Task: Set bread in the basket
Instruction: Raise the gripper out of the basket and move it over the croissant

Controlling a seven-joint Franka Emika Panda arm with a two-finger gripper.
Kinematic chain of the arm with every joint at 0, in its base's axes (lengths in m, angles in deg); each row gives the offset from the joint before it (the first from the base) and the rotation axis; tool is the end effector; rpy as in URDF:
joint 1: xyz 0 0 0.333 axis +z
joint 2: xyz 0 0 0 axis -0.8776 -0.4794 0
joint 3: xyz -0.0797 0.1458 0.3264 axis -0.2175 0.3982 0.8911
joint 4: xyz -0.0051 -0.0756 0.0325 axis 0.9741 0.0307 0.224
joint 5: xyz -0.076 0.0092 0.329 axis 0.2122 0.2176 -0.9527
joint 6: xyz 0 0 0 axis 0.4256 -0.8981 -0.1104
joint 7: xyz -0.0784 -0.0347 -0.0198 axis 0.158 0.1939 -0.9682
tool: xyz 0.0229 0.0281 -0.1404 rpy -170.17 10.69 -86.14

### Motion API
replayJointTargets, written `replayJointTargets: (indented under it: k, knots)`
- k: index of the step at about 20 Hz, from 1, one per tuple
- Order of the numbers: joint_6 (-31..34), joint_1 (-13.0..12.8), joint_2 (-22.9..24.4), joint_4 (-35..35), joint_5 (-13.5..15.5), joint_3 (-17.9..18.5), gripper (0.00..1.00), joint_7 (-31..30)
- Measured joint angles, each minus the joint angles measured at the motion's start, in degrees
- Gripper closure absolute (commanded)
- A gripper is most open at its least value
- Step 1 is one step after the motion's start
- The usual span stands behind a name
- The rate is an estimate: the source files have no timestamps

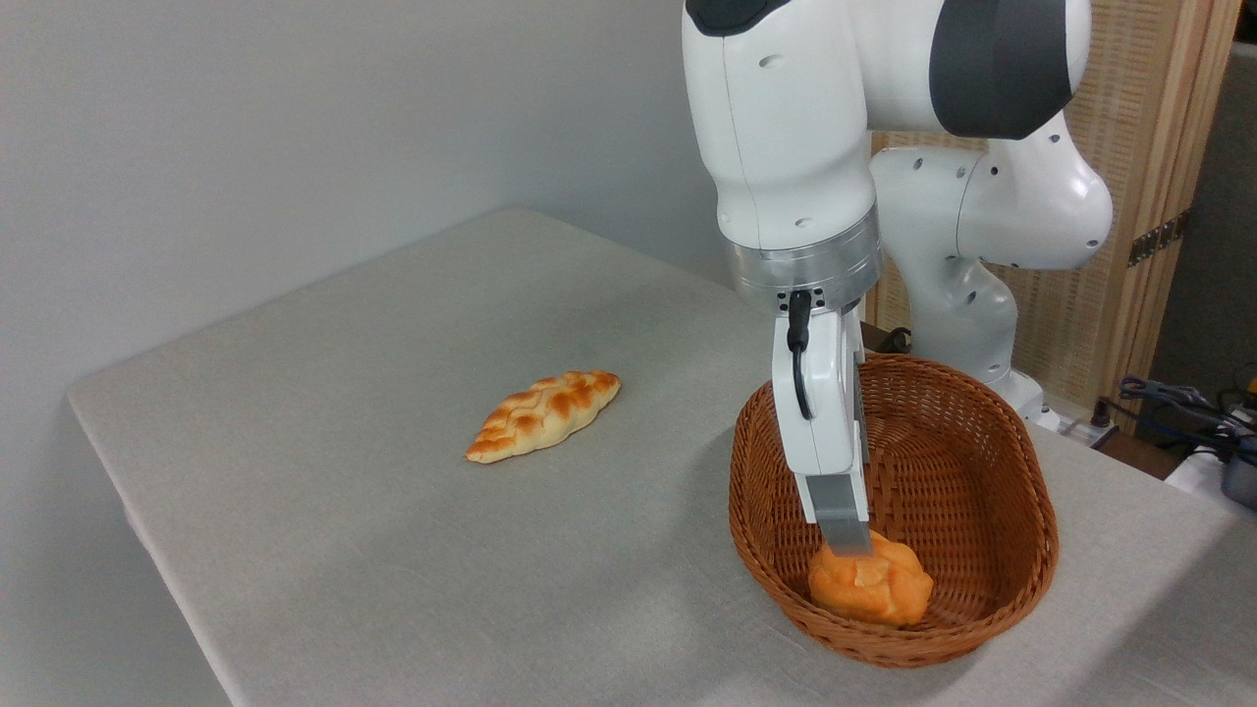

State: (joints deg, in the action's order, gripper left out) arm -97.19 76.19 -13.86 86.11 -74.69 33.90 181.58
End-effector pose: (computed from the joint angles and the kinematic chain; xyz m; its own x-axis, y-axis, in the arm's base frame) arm 0.3729 0.1457 0.5234 -0.1030 -0.9946 -0.0162 -0.9811 0.0989 0.1662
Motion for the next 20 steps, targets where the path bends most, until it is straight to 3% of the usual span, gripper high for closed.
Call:
replayJointTargets:
  k: [3, 5, 8, 12, 20]
  knots:
    - [0.3, -0.1, 0.1, -2.1, 0.3, -0.3, 0.0, -0.5]
    - [2.8, -0.2, 0.4, -5.4, 1.8, -0.9, 0.0, -4.7]
    - [6.6, -0.3, 0.7, -10.9, 5.0, -4.3, 0.0, -17.3]
    - [7.0, -0.7, 0.0, -14.2, 11.6, -9.4, 0.0, -39.9]
    - [6.9, -0.8, -9.0, -28.8, 12.7, -16.0, 0.0, -66.1]
